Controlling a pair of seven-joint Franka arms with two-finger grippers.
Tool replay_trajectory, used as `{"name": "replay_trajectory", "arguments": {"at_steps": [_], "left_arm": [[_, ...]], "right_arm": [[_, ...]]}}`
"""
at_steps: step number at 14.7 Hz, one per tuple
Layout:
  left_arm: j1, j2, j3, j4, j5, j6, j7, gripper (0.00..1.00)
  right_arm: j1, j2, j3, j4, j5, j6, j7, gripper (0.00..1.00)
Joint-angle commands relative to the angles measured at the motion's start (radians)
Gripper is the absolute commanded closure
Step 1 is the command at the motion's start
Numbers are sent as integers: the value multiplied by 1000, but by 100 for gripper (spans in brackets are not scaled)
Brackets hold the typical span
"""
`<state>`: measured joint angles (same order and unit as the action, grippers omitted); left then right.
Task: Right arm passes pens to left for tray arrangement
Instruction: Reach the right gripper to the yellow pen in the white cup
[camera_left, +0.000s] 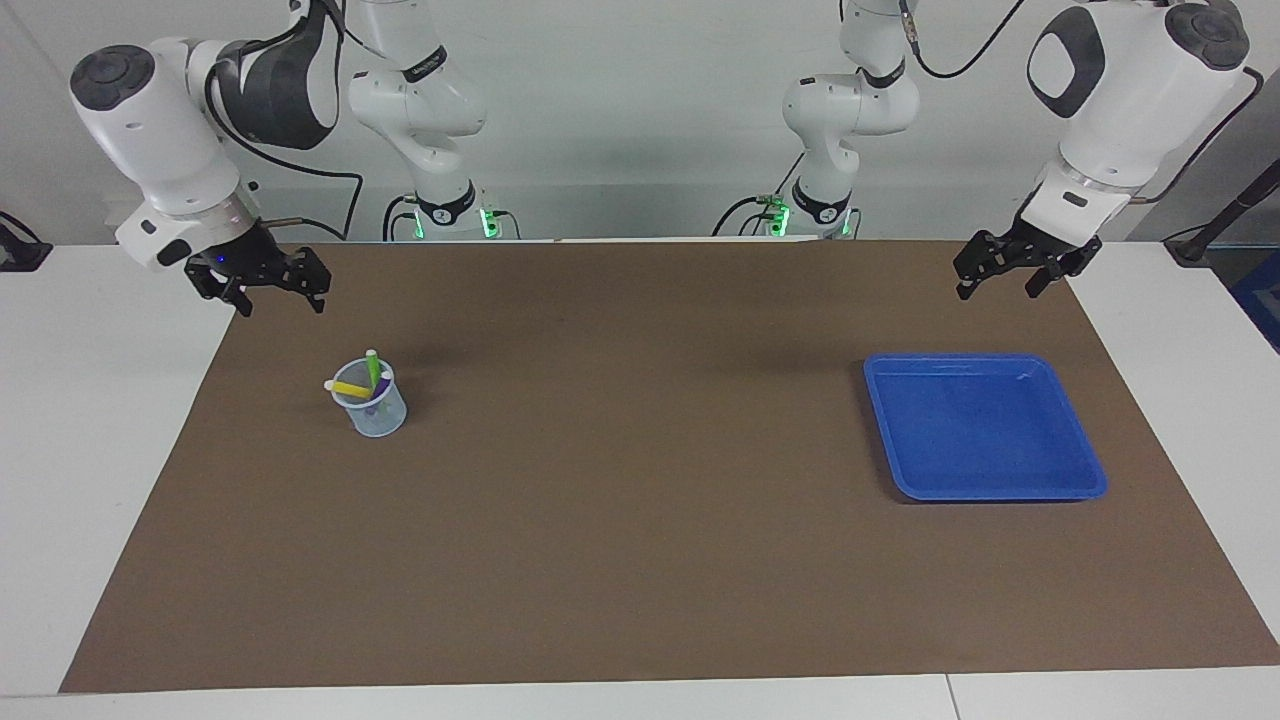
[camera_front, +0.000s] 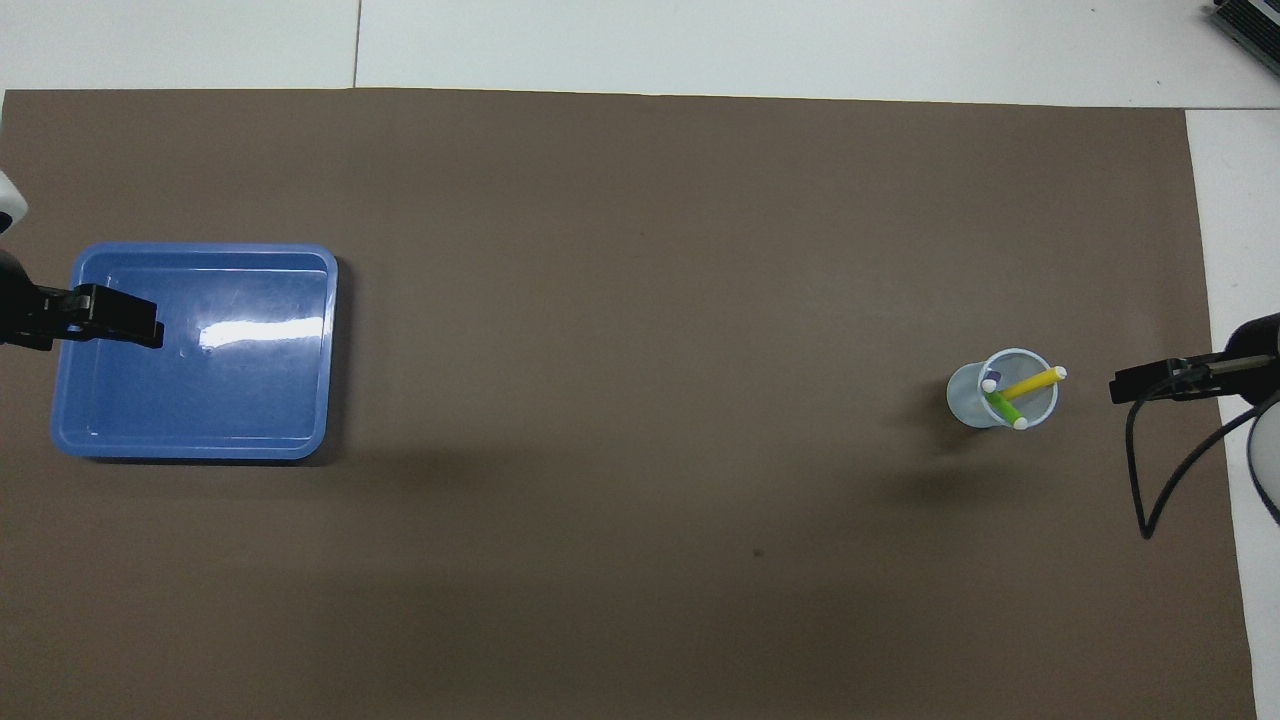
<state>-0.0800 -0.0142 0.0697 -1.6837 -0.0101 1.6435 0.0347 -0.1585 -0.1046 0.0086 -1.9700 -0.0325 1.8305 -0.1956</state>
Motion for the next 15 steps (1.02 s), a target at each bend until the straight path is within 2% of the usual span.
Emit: {"name": "replay_trajectory", "arguments": {"at_steps": [1, 5, 15], "left_arm": [[-7, -15, 9, -10, 9, -8, 5, 0], [-7, -13, 9, -10, 9, -8, 5, 0], [-7, -13, 9, -10, 9, -8, 5, 0]], "right_arm": [[-4, -67, 7, -118, -13, 88, -19, 0], [-1, -17, 8, -128, -13, 179, -21, 0], [11, 86, 8, -138, -13, 297, -10, 0]]}}
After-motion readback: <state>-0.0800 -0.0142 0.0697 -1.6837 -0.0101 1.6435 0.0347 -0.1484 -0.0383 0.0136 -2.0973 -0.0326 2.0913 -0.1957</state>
